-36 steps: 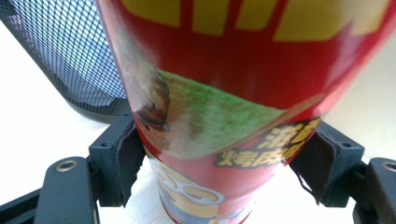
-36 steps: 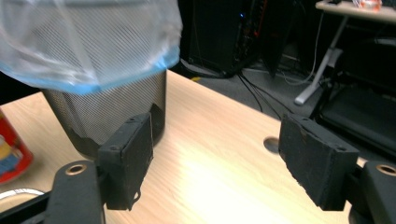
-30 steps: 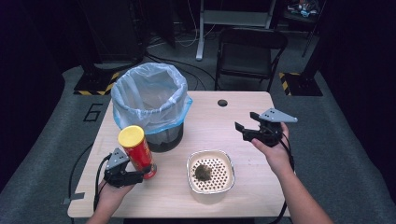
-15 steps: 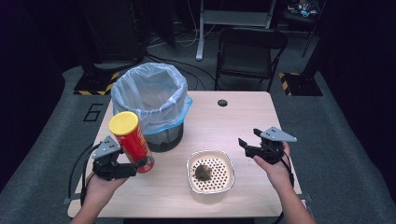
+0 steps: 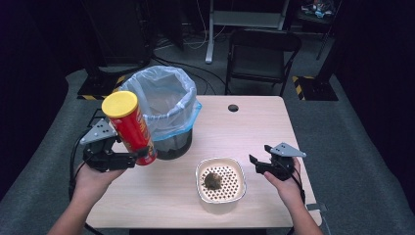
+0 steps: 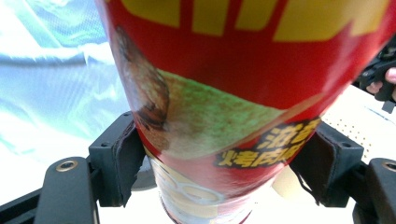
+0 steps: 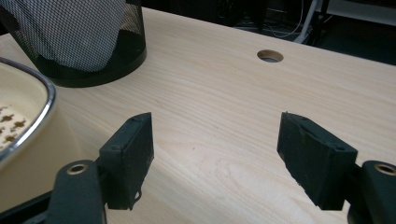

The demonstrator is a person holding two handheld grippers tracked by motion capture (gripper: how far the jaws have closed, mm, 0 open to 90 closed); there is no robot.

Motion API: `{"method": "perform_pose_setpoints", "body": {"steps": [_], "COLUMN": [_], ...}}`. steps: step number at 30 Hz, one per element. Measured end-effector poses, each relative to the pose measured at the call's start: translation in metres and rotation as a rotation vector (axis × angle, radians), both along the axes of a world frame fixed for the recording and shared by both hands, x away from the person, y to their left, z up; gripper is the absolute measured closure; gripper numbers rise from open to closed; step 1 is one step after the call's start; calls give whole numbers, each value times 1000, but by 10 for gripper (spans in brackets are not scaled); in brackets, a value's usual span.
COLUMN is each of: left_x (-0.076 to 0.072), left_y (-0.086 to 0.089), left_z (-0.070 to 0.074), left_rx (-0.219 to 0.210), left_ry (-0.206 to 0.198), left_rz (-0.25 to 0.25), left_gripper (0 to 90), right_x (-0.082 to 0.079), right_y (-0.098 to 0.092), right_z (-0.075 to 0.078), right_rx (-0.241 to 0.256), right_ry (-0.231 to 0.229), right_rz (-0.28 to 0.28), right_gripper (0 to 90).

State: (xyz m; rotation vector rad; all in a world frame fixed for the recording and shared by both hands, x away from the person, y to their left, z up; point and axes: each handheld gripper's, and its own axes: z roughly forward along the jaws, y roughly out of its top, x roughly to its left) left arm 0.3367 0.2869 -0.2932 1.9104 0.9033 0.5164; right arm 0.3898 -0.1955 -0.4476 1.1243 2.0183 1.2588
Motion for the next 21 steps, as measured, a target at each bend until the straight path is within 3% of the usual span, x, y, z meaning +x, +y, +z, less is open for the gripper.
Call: {"method": "perform_pose_setpoints", "body": {"steps": [11, 21], "left_x": [15, 32], "left_y": [-9, -16], "left_z": [37, 78], "left_rx": [10, 4], "left_ry": [1, -14], "left_rz": [-10, -12], "left_gripper": [240, 240], "right_x": [3, 4], "right_y": [-16, -19], "right_z": [-17, -21], "right_rx": [10, 9], "right_ry": [66, 75], "right_rz": [-33, -48], "right_gripper": [285, 286]}}
